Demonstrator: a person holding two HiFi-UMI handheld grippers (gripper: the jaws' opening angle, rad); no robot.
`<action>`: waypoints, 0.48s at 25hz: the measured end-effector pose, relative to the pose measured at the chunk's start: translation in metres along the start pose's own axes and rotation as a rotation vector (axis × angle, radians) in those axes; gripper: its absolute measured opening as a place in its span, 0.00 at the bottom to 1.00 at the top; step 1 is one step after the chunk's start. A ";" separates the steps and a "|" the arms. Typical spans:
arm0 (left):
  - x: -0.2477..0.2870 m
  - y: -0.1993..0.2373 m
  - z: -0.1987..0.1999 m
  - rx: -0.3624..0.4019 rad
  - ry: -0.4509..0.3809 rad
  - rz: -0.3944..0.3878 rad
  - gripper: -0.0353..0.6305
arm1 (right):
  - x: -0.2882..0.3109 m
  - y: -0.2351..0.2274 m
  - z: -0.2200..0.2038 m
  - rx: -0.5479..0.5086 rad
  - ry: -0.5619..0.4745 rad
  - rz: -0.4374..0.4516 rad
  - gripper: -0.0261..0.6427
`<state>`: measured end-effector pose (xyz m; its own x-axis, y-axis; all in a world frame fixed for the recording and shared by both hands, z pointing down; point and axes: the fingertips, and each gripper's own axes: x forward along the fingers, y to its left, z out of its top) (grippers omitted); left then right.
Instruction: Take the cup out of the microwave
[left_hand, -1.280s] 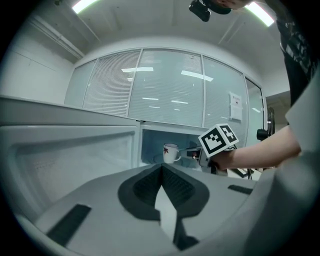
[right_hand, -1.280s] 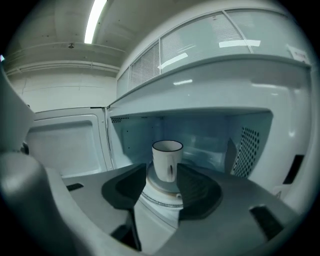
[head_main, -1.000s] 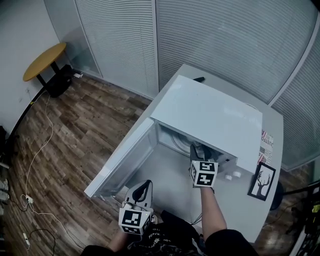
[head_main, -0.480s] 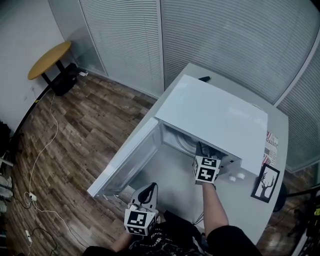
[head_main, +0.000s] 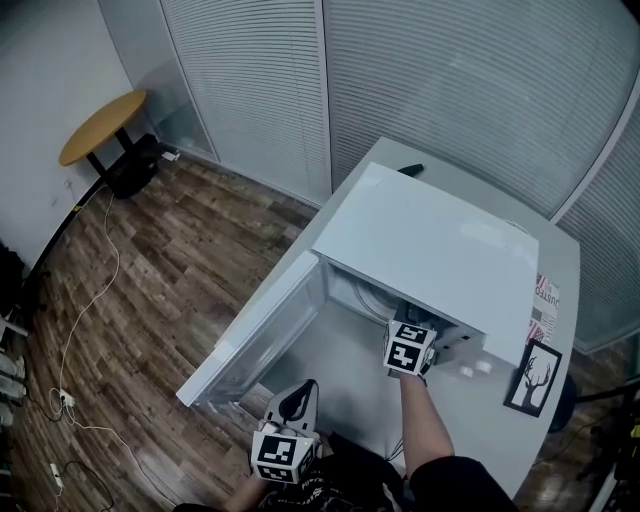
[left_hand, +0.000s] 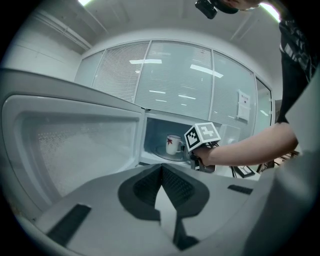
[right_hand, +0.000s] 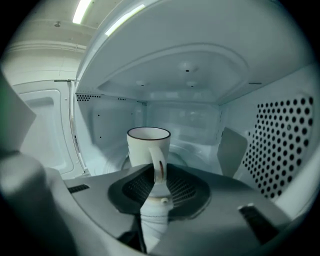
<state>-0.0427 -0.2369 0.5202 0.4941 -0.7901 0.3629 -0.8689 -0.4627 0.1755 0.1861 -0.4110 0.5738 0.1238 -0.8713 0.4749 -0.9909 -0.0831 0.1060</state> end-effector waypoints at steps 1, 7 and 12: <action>0.000 0.000 0.000 -0.001 0.000 0.001 0.06 | 0.001 -0.001 0.000 0.003 -0.003 -0.008 0.15; 0.000 -0.001 -0.002 -0.004 0.007 -0.003 0.06 | 0.007 -0.002 0.000 0.027 -0.007 -0.017 0.15; 0.000 -0.001 -0.002 0.003 0.007 0.001 0.06 | 0.009 -0.008 -0.003 0.042 0.004 -0.032 0.15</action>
<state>-0.0418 -0.2352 0.5221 0.4925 -0.7880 0.3693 -0.8696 -0.4627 0.1725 0.1949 -0.4171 0.5800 0.1554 -0.8660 0.4753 -0.9878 -0.1309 0.0843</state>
